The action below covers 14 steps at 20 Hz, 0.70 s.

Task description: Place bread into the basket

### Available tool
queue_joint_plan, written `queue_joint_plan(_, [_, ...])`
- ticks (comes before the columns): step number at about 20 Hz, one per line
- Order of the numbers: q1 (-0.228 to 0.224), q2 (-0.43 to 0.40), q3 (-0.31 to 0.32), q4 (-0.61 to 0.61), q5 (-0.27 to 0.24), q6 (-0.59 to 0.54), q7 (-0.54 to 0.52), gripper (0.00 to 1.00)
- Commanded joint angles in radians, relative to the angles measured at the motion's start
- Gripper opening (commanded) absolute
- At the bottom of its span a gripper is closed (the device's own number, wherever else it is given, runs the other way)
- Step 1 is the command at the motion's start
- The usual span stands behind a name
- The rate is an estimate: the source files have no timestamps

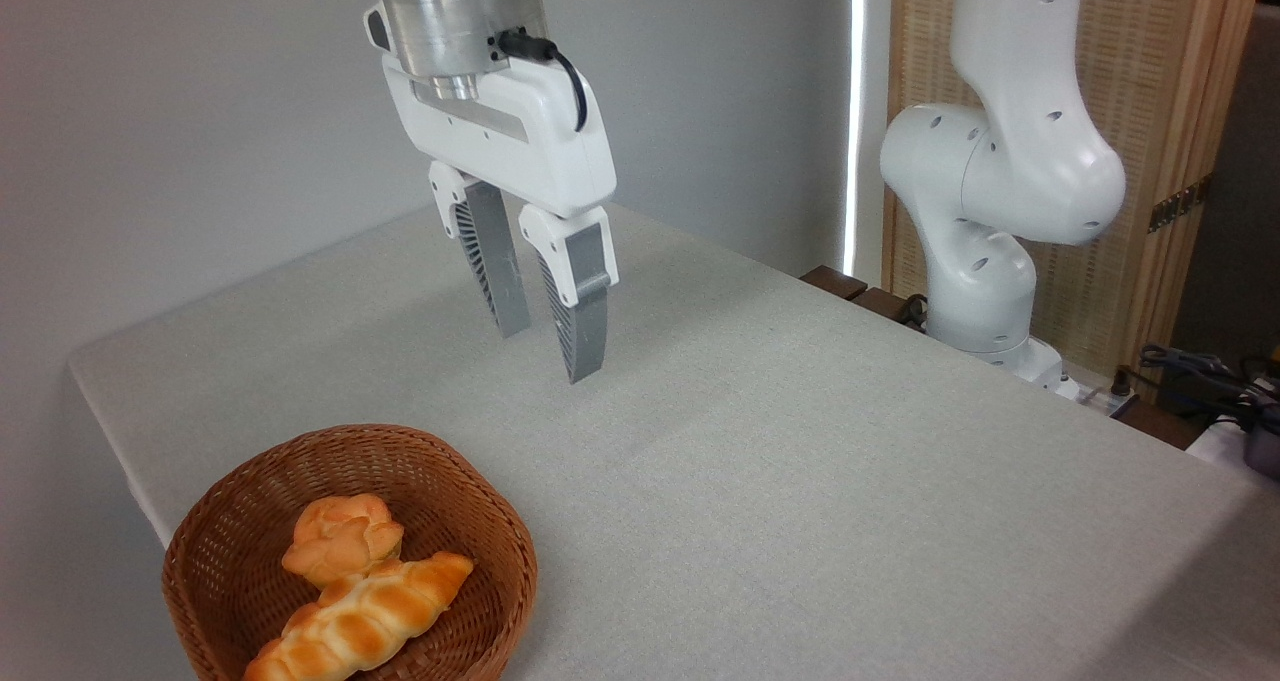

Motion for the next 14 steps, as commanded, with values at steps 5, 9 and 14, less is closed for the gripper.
queue_joint_plan(5, [-0.026,-0.019,0.034,0.015,-0.018,-0.011,0.021,1.00])
queue_joint_plan(9, [-0.026,-0.016,0.026,0.016,-0.018,-0.012,0.021,1.00])
queue_joint_plan(14, [-0.026,-0.015,0.026,0.016,-0.018,-0.014,0.021,1.00])
